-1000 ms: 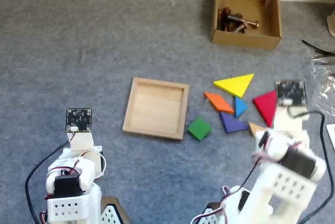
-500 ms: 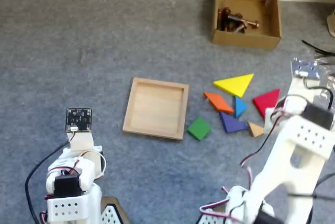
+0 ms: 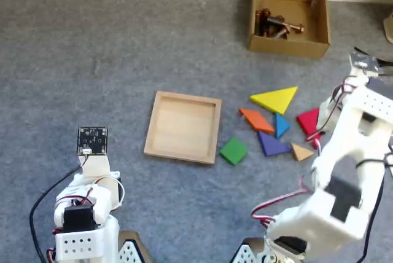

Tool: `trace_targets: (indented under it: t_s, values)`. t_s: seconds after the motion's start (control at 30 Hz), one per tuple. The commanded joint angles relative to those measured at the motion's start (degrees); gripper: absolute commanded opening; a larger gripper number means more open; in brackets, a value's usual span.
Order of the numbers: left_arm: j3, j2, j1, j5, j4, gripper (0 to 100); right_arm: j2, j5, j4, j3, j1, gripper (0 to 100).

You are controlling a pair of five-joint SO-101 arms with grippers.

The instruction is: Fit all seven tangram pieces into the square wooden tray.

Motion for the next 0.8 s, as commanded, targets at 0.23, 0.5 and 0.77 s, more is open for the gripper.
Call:
trace_targets:
  t_s: [0.23,0.5,0.77]
  values:
    - [1.2,0.4,-0.5,0.1,0.4,0,8.0,-14.9,-0.2,-12.9,-13.1,23.2]
    - [1.2,0.4,-0.5,0.1,0.4,0,8.6,-27.7,-0.6,-15.9,-16.2,23.5]
    - [1.2,0.4,-0.5,0.1,0.4,0,11.6,-28.2,-8.0,-11.9,-16.5,31.6]
